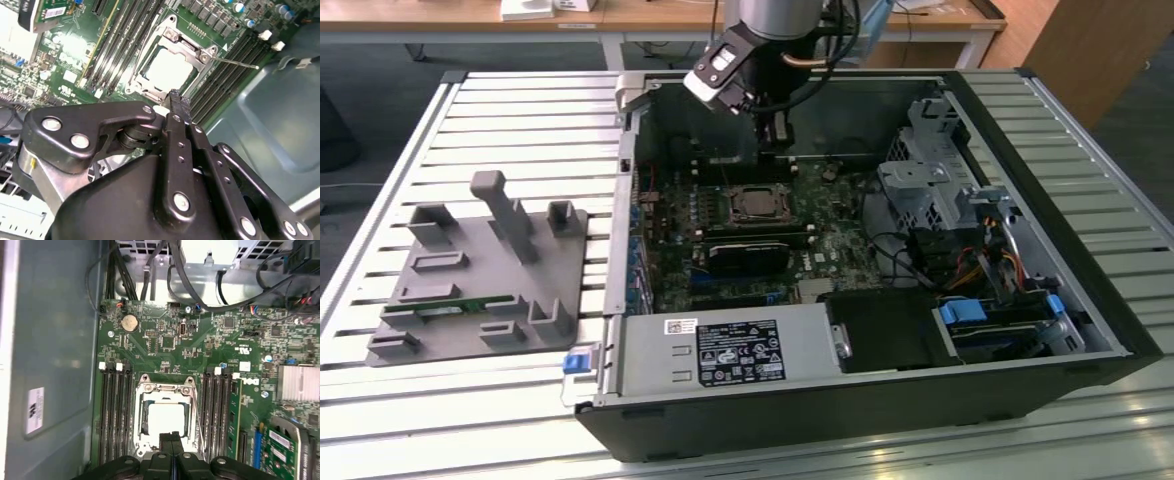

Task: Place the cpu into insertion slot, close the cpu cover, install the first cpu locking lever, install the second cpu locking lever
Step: 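Install the first cpu locking lever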

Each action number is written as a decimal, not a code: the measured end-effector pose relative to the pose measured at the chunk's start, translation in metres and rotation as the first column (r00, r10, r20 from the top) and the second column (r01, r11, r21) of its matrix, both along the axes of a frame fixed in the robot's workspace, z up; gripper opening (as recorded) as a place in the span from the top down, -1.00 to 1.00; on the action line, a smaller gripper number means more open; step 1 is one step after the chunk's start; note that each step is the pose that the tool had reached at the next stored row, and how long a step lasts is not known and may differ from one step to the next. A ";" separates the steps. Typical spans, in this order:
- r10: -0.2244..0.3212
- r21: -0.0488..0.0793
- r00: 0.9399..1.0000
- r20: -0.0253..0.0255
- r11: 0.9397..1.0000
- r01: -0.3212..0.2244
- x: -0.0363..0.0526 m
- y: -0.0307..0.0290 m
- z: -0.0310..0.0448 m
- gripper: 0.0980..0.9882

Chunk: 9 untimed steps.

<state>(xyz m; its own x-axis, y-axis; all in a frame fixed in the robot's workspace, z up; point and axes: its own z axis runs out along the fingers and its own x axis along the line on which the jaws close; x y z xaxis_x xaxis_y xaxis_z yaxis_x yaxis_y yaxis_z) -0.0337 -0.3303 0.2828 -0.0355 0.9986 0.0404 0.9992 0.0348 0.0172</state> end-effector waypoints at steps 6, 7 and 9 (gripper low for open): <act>0.031 0.000 1.000 0.001 1.000 -0.031 -0.0001 0.0000 0.0034 0.98; 0.048 0.000 0.999 0.001 0.999 -0.048 -0.0001 0.0000 0.0034 0.98; 0.084 0.000 0.996 0.000 0.996 -0.084 0.0000 0.0000 0.0035 0.98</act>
